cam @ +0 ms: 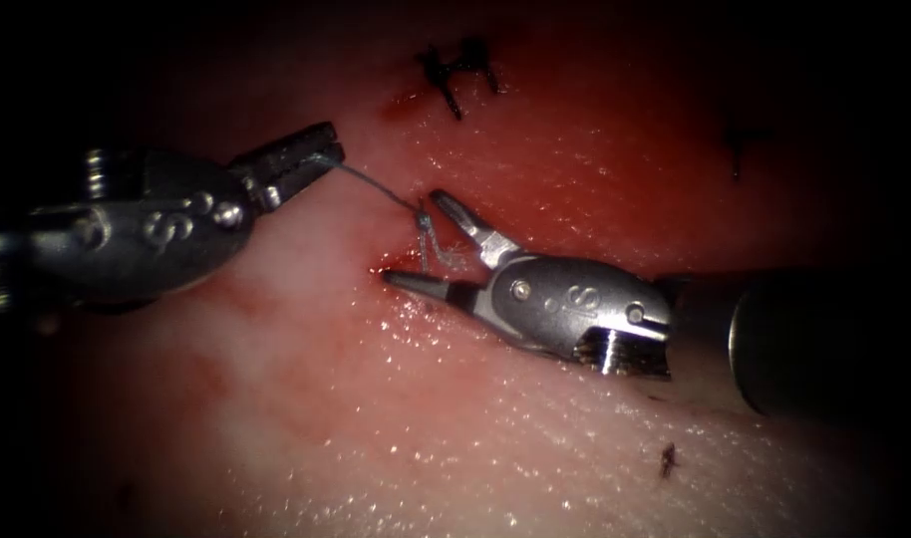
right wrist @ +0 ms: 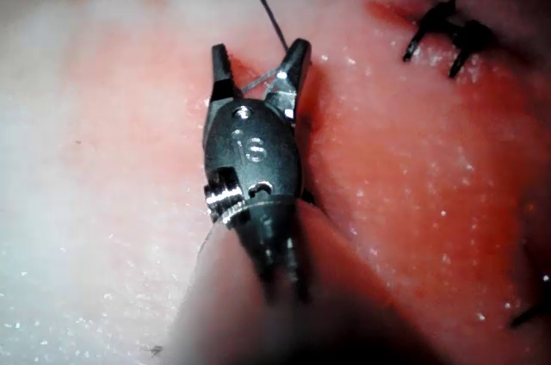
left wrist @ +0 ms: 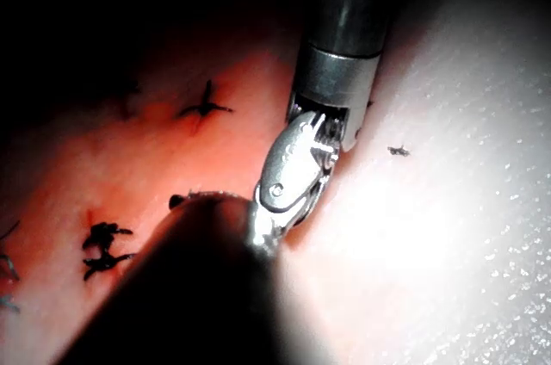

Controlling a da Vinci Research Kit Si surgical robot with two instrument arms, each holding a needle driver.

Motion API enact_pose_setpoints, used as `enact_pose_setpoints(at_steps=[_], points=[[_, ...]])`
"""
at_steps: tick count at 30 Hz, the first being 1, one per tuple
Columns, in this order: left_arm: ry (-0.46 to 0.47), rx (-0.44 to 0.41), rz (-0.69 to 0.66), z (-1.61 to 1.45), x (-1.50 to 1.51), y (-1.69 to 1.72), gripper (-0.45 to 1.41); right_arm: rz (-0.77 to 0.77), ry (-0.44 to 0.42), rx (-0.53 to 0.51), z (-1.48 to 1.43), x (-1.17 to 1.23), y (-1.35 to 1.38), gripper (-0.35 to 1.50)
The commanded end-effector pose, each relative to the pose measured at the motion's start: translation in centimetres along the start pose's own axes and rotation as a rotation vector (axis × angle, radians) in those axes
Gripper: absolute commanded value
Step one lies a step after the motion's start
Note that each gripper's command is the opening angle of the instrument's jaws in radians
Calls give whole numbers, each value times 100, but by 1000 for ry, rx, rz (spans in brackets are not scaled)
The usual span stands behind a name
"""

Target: Wound Closure

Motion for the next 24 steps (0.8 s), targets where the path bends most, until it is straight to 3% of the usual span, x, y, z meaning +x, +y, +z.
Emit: enact_pose_setpoints(at_steps=[1,7,17,24], points=[[0,-2,-1,7,2,4,-45,-14,4,-5,13,-3,-9,94],[-1,-4,0,3,3,6,-45,-123,21,-26,31,-2,-10,94],[-3,-5,10,-8,1,15,-45,-186,43,-45,59,-6,-16,104],[-5,-7,13,-8,0,18,-45,-204,47,-50,66,-5,-23,101]])
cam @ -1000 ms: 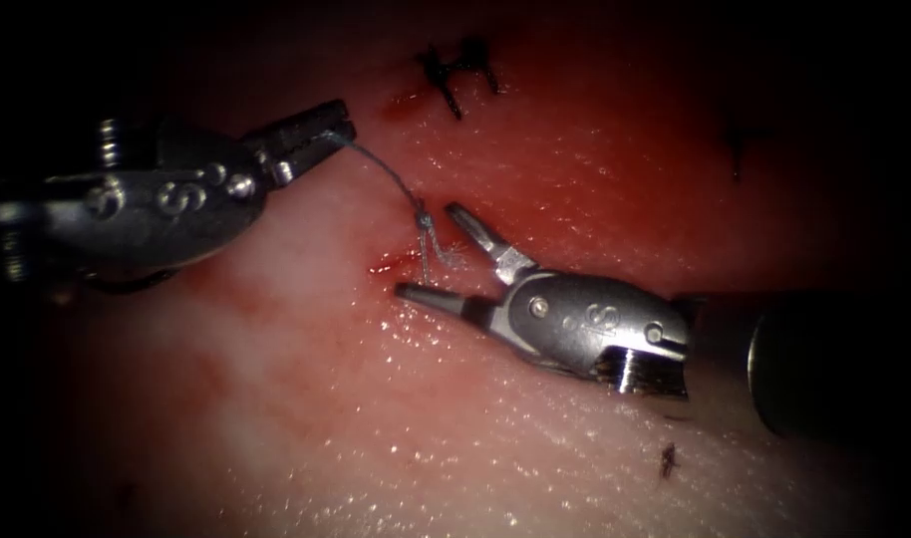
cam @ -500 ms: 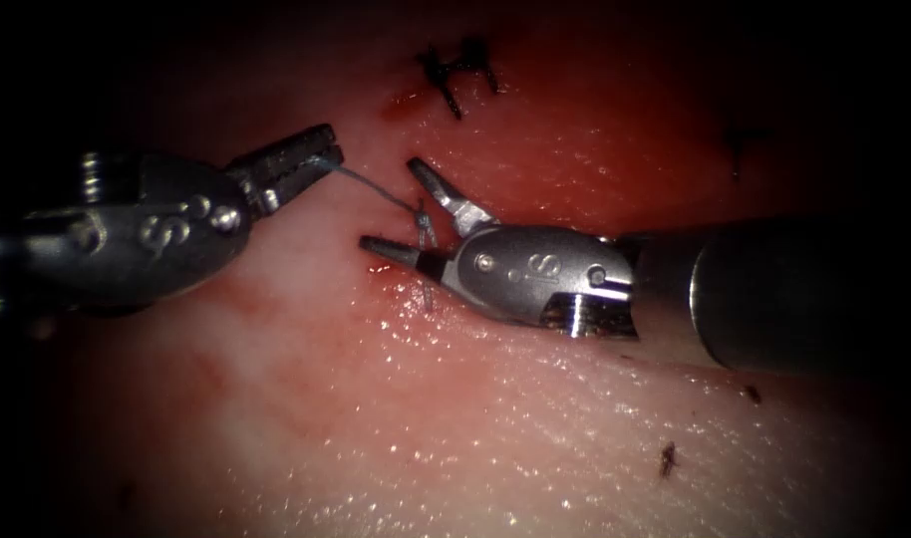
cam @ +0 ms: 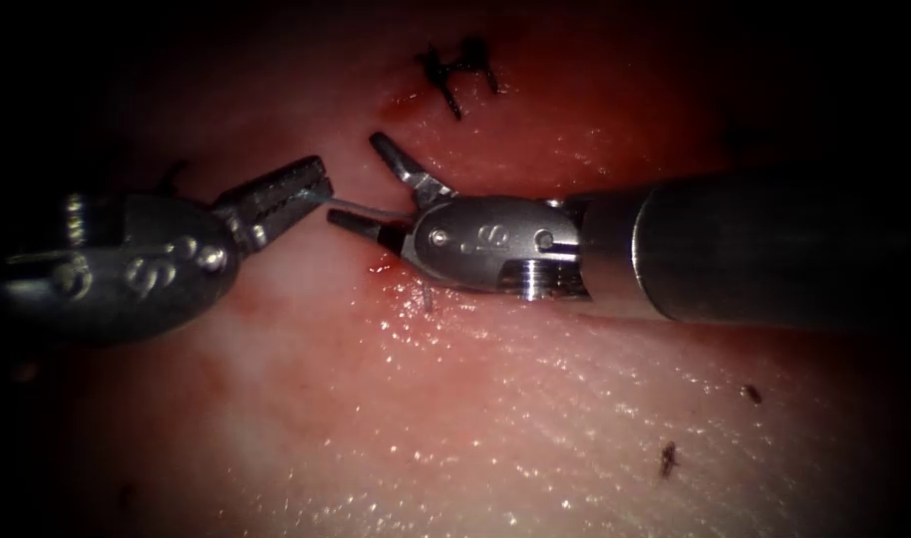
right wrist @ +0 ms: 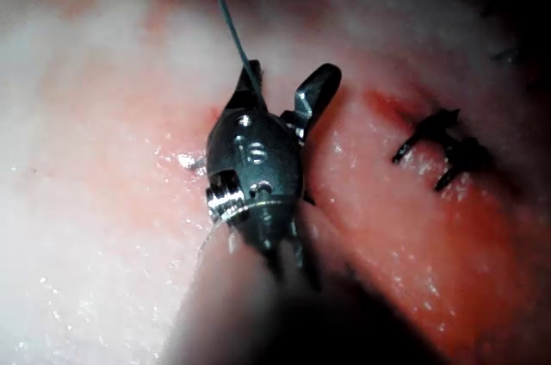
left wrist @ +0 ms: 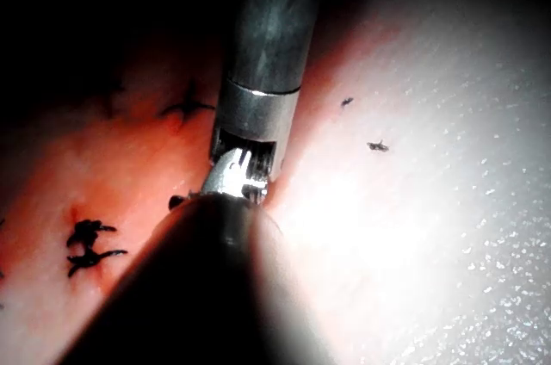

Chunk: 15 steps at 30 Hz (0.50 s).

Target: Wound Closure

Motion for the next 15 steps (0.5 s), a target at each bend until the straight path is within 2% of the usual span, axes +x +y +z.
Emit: enact_pose_setpoints(at_steps=[1,3,5,6,7,8,15], points=[[0,-2,1,8,2,6,-45,-5,2,2,6,-2,-9,99],[-2,-6,3,7,2,7,-45,-5,2,2,6,-2,-9,96],[-3,-8,5,7,1,8,-45,-5,4,4,6,-2,-9,76],[-4,-10,6,7,1,9,-45,-5,4,4,6,-2,-10,52],[-3,-10,6,6,1,10,-45,-5,11,6,6,-2,-11,-10],[-3,-9,7,6,1,11,-45,-5,9,13,6,-2,-13,-35],[-4,-15,15,1,0,18,-45,6,6,-14,4,6,-17,-35]])
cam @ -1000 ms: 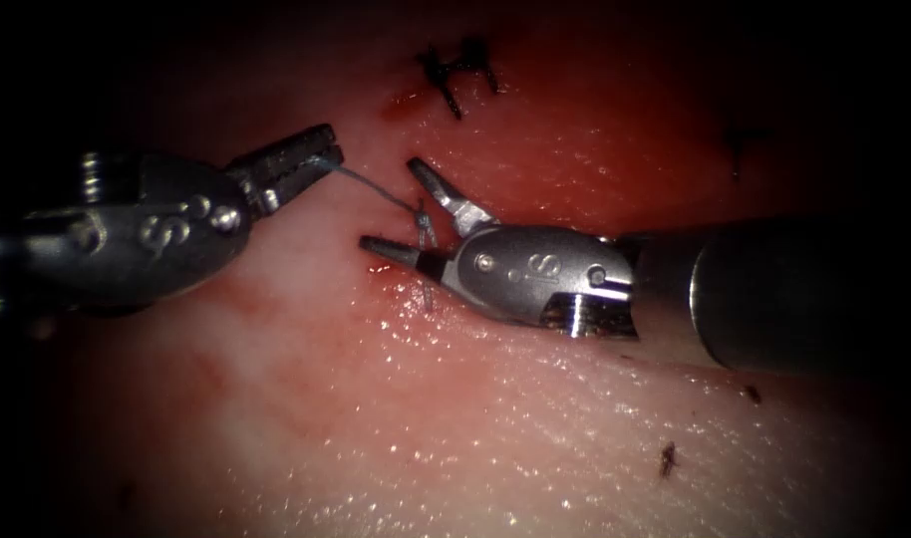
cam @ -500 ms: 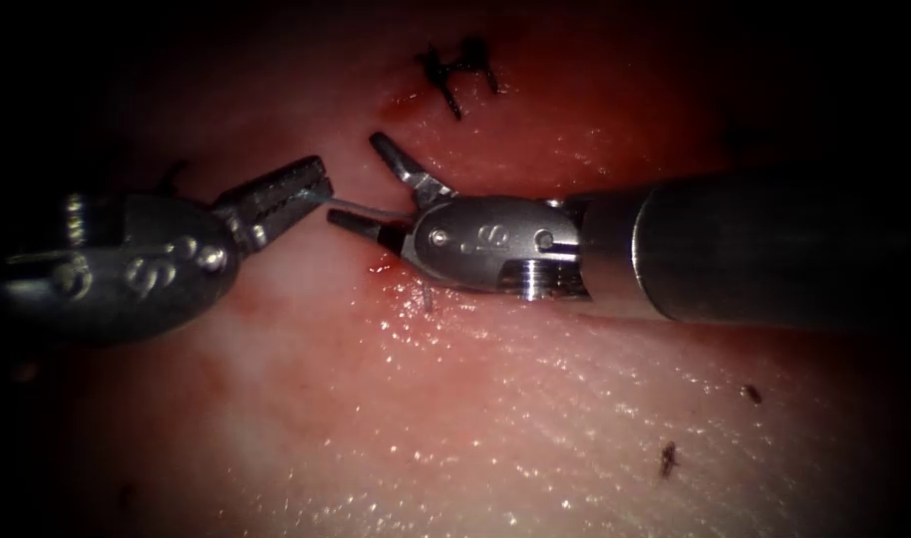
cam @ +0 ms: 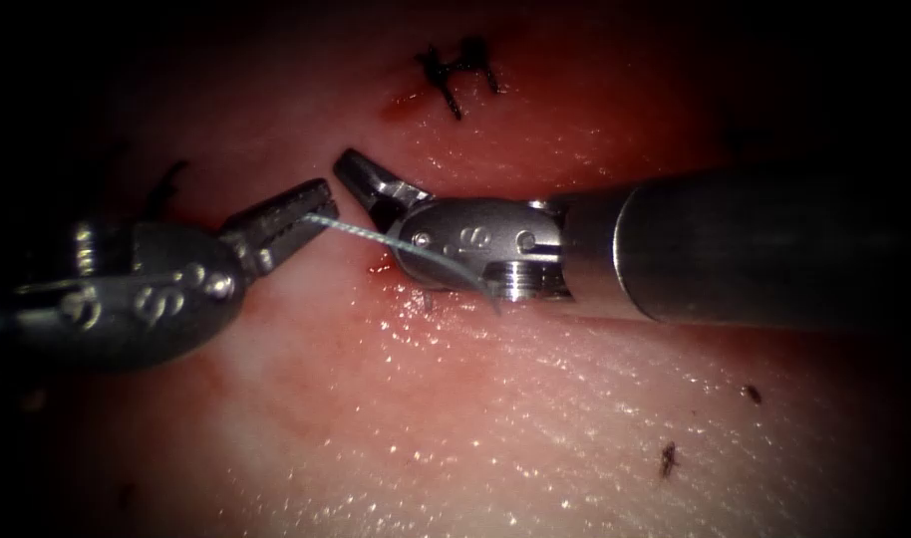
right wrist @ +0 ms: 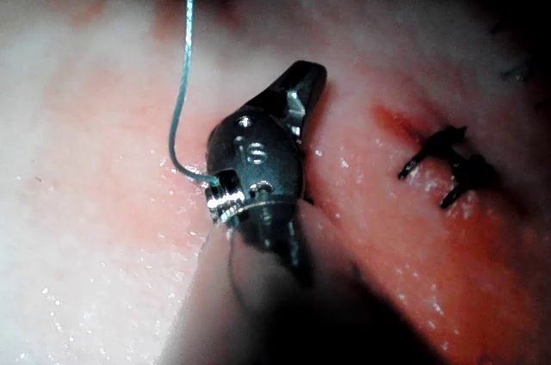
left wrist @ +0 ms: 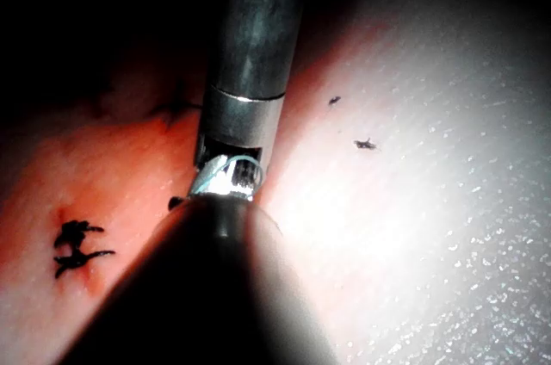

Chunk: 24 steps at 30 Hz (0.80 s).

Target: Wound Closure

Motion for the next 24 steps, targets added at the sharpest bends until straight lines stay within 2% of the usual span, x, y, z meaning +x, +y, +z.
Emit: enact_pose_setpoints(at_steps=[1,6,8,9,10,11,15,18,19,21,22,24], points=[[1,-3,3,4,0,6,-45,6,7,6,-3,1,-10,-35],[1,0,14,-6,-1,20,-45,12,19,40,-27,3,-1,-35],[1,7,17,-11,1,29,-45,36,15,46,-43,1,7,57],[-1,8,19,-12,2,33,-45,42,9,40,-50,0,12,89],[-4,13,21,-13,3,38,-45,42,-2,29,-59,-1,18,109],[-2,13,31,-13,5,45,-45,42,-6,14,-71,-4,28,121],[-8,-1,36,-2,7,78,-45,40,-16,0,-112,-17,72,128],[12,-53,-3,16,8,107,-45,47,-21,-8,-129,-24,111,135],[26,-72,-26,23,8,115,-20,44,-12,-16,-133,-26,121,138],[52,-92,-60,37,6,130,78,5,3,-52,-140,-29,137,143],[56,-92,-79,42,4,135,83,-2,2,-56,-142,-30,140,143],[43,-145,-97,54,-1,140,113,-24,-4,-69,-143,-31,143,141]])
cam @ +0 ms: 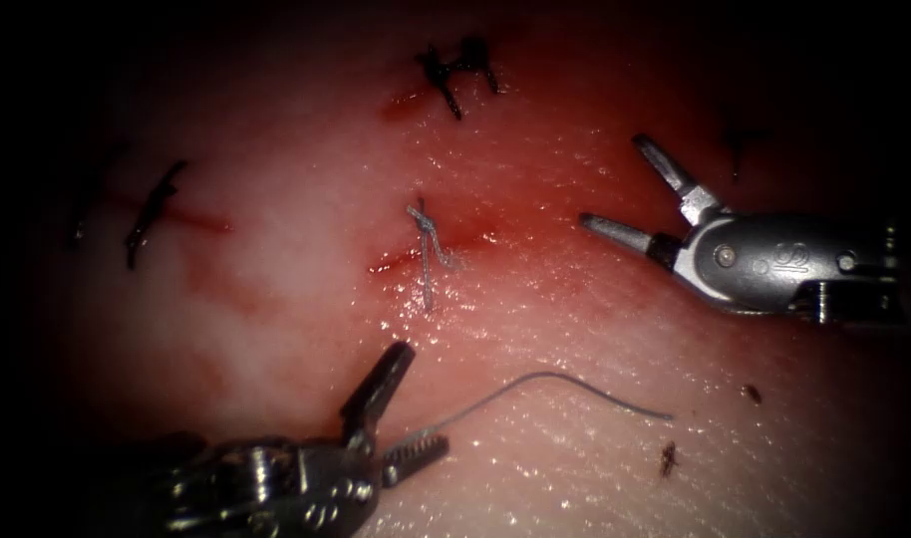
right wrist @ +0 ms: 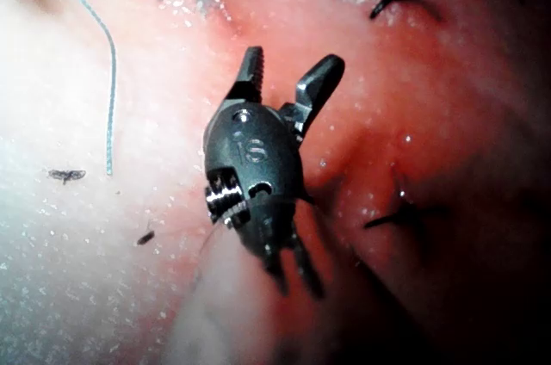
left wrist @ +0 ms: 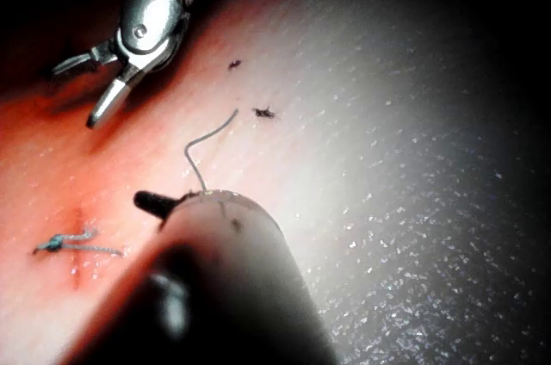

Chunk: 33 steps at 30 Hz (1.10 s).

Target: Wound Closure

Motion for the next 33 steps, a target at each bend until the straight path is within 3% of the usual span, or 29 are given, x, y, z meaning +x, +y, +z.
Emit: enact_pose_setpoints(at_steps=[1,2,4,9,14,15,18,22,29,33], points=[[-19,-46,-5,11,-2,3,127,-14,-8,-2,3,-6,-7,141],[-44,-92,4,14,-4,2,138,-28,-14,-3,3,-5,-8,141],[-90,-165,1,17,-9,-3,140,-52,-39,7,6,-3,-14,140],[-73,-190,-6,5,-18,-11,140,-127,-89,32,14,4,-30,143],[2,-245,-28,-13,-14,-27,138,-150,-118,60,18,6,-33,146],[25,-232,-34,-15,-12,-34,133,-157,-122,65,18,6,-32,146],[119,-148,-70,-17,-2,-59,90,-157,-122,65,19,6,-31,146],[110,-63,-39,-6,10,-86,49,-157,-120,67,19,5,-31,146],[31,31,31,28,11,-85,36,-157,-118,75,19,7,-34,145],[-69,7,72,51,5,-71,29,-157,-123,88,21,9,-40,143]])
